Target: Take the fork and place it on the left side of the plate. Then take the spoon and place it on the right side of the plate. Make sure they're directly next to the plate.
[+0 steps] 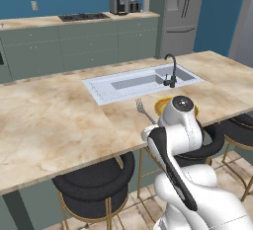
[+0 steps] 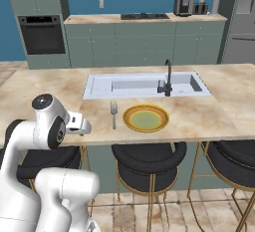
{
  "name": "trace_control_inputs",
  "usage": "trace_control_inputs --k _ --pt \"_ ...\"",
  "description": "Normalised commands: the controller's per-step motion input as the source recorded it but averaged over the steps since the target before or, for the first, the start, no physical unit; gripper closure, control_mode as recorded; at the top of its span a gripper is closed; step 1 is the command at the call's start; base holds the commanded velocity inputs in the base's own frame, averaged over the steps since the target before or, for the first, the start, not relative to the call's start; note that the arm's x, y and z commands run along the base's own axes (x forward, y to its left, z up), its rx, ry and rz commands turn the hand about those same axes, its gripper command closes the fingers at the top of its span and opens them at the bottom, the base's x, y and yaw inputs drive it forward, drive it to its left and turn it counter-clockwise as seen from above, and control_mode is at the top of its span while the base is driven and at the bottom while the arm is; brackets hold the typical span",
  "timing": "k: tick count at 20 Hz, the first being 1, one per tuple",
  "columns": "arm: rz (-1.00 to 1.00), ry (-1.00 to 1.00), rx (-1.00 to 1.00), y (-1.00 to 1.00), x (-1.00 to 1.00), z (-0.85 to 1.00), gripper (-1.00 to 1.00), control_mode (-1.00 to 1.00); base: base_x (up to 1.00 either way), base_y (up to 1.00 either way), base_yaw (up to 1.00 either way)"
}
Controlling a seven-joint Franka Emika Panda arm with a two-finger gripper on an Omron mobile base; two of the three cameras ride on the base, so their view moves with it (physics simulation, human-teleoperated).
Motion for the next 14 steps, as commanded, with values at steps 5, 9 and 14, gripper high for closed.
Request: trace_control_inputs --k 5,9,14 --pt "0.00 0.00 0.00 0.00 0.00 0.00 -1.00 -1.00 0.00 0.00 0.00" --pt "0.00 0.00 0.00 0.00 0.00 0.00 -1.00 1.00 0.00 0.00 0.00" --pt "0.00 0.00 0.00 0.00 0.00 0.00 -1.00 1.00 0.00 0.00 0.00"
